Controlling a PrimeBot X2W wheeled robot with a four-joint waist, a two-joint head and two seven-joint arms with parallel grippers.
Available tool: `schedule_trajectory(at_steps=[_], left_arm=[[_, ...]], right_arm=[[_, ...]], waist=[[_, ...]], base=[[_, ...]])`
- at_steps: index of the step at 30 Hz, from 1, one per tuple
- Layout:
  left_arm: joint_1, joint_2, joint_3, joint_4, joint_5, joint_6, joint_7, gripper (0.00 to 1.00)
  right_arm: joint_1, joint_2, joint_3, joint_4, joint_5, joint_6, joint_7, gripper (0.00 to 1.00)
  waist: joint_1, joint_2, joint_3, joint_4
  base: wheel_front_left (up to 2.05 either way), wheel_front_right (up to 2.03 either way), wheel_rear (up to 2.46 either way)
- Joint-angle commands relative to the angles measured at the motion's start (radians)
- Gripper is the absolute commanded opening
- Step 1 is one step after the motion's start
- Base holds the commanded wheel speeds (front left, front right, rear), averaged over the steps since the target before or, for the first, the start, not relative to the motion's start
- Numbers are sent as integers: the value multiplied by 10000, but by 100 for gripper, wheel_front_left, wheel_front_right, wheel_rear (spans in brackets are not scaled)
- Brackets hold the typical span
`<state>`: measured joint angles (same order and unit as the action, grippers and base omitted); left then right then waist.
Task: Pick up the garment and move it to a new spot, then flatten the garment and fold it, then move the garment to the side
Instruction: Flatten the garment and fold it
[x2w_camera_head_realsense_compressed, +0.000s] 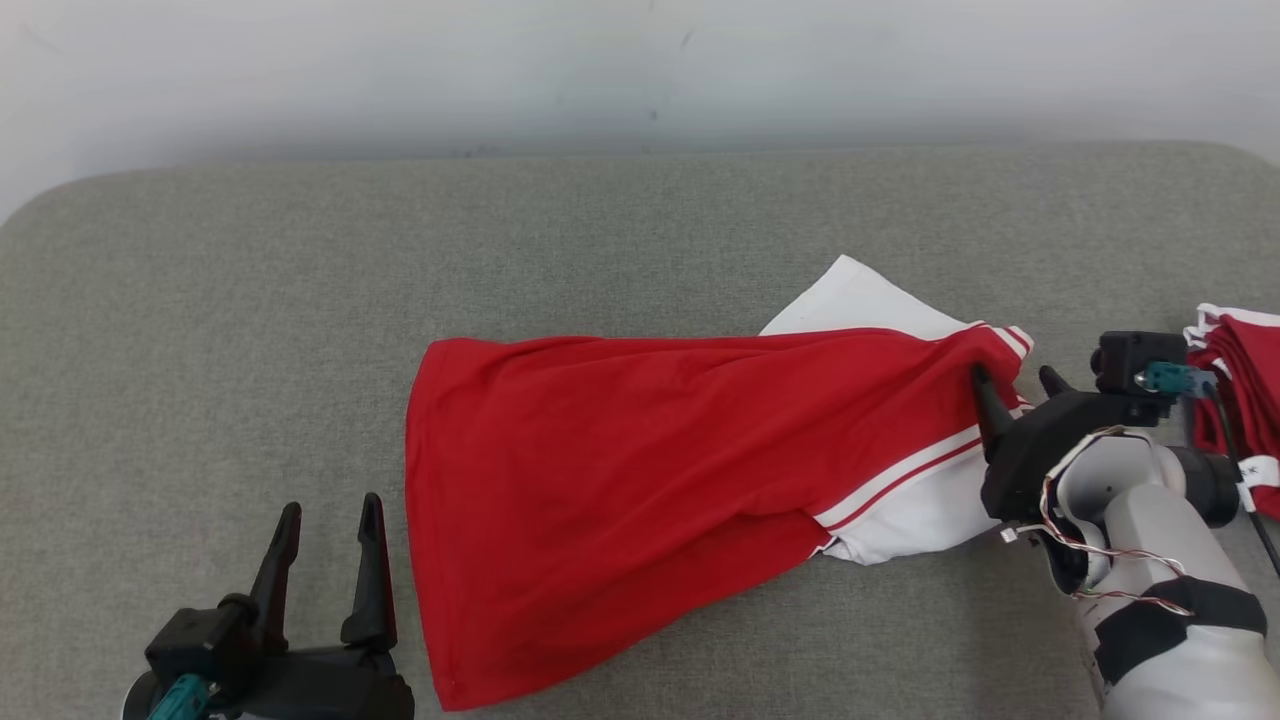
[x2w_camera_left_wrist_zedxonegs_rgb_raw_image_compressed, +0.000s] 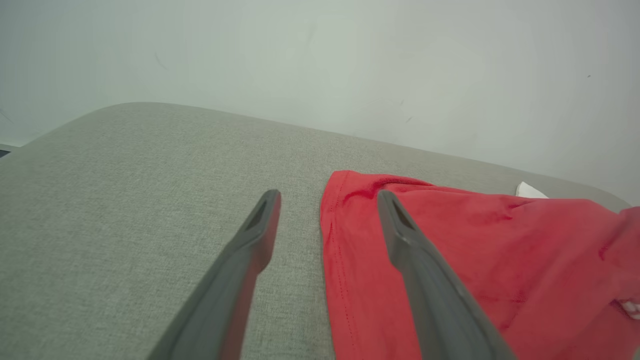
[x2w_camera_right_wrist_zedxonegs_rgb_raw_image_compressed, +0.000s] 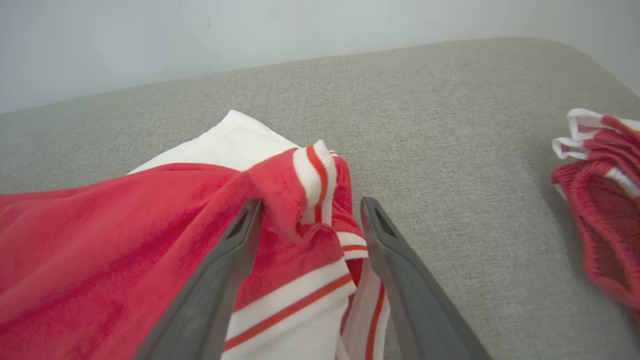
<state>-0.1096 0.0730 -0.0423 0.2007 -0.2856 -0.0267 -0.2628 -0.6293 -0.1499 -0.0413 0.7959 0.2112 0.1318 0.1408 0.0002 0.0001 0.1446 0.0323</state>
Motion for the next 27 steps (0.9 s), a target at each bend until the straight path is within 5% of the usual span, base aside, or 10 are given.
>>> schedule_trajectory(at_steps=[1, 2, 3, 14, 21, 27], left_arm=[[-119, -30, 41, 2, 96, -25, -21, 100], [-114, -40, 68, 14, 115, -49, -21, 100], [-123, -54, 90, 18, 142, -72, -21, 100], [332, -157, 368, 0, 194, -115, -20, 100], [737, -186, 563, -164, 210, -59, -20, 100], [901, -189, 646, -246, 221, -34, -14, 100]], right_arm=[[-106, 21, 88, 116, 80, -26, -3, 100], [-177, 44, 174, 256, 112, -26, -12, 61], [-248, 55, 300, 348, 155, -26, -71, 4], [483, -113, 1396, -761, 1251, -26, -874, 0], [2555, -316, 1523, -4280, 1907, -26, 653, 0], [4482, 130, 984, -7570, 2255, -26, 2566, 0]], waist=[[-2, -1, 78, 77], [-2, -1, 87, 88], [-2, -1, 95, 97], [-2, -1, -418, -246], [-2, -1, -817, -678], [-2, -1, -914, -920]], base=[[0, 0, 0], [0, 0, 0], [0, 0, 0], [0, 0, 0], [0, 0, 0], [0, 0, 0]])
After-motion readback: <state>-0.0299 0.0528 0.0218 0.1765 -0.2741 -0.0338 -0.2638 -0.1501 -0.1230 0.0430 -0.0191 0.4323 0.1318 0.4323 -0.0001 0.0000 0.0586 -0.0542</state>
